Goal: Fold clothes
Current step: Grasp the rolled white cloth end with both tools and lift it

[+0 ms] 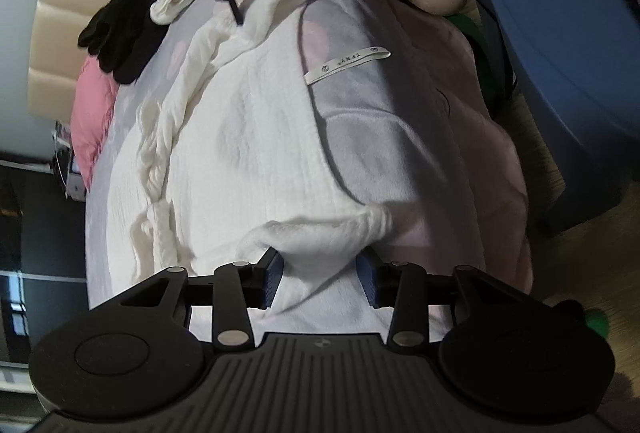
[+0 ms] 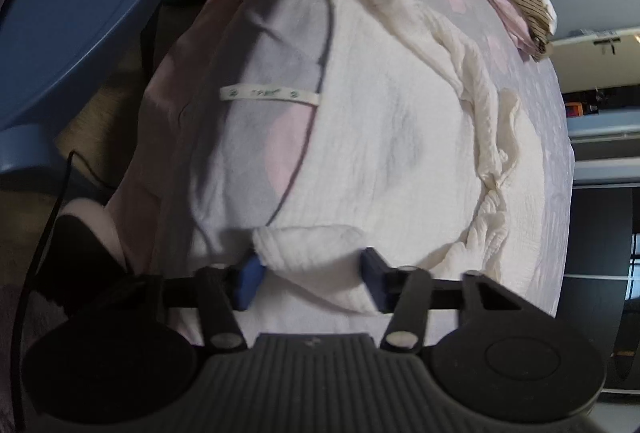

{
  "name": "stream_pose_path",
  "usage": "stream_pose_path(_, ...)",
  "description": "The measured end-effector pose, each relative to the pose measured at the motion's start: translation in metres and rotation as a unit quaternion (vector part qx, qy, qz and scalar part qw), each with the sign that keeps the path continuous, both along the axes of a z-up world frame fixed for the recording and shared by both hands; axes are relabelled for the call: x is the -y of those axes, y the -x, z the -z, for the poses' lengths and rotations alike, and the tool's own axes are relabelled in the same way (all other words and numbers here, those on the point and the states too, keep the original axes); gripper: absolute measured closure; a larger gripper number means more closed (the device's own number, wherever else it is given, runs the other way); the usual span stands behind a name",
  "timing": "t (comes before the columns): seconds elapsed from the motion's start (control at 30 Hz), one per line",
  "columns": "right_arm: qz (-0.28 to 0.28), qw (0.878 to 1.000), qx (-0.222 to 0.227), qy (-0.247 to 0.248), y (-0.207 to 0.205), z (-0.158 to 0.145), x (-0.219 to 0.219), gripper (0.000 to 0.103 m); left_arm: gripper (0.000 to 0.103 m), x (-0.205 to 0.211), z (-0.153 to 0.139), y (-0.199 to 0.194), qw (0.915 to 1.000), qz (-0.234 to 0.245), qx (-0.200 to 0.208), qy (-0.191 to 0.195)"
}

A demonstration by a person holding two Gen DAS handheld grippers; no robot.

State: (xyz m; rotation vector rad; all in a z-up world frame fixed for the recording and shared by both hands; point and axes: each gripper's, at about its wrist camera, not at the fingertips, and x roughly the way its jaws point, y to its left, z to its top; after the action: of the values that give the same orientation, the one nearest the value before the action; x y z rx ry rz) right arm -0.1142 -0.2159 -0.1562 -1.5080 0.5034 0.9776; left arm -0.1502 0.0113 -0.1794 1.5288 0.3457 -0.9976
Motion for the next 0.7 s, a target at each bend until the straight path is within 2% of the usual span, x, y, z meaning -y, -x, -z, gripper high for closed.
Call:
stream_pose_path(0.07, 0.018, 1.000, -0.006, -0.011, -0.006, -0.001, -0.001, 0.066, 0.065, 0.004, -0.002, -0.003, 0.9999, -0.007, -0.006, 0.004)
stream_pose_path(0.1, 0.027, 0.999, -0.009, -0.016, -0.009, -0.002, -0.002, 0.076, 0.073, 0.006, -0.005, -0.006, 0.9996, -0.018, -0.019, 0.011)
stream_pose_path(0.2, 0.057, 0.997, -0.025, -0.038, -0.016, -0.008, -0.002, 0.081, 0.093, 0.011, -0.014, -0.015, 0.9972, -0.052, -0.043, 0.034)
stream_pose_path(0.5, 0.130, 0.983, -0.046, -0.121, -0.034, -0.053, 0.006, 0.084, 0.097, 0.015, -0.059, -0.031, 0.9848, -0.118, -0.084, 0.096)
stream_pose_path(0.6, 0.129, 0.981, -0.055, -0.137, -0.035, -0.073, 0.007, 0.085, 0.097, 0.015, -0.081, -0.034, 0.9783, -0.133, -0.106, 0.118)
stream_pose_path(0.7, 0.124, 0.980, -0.062, -0.143, -0.032, -0.089, 0.007, 0.086, 0.098, 0.011, -0.094, -0.032, 0.9765, -0.138, -0.114, 0.120)
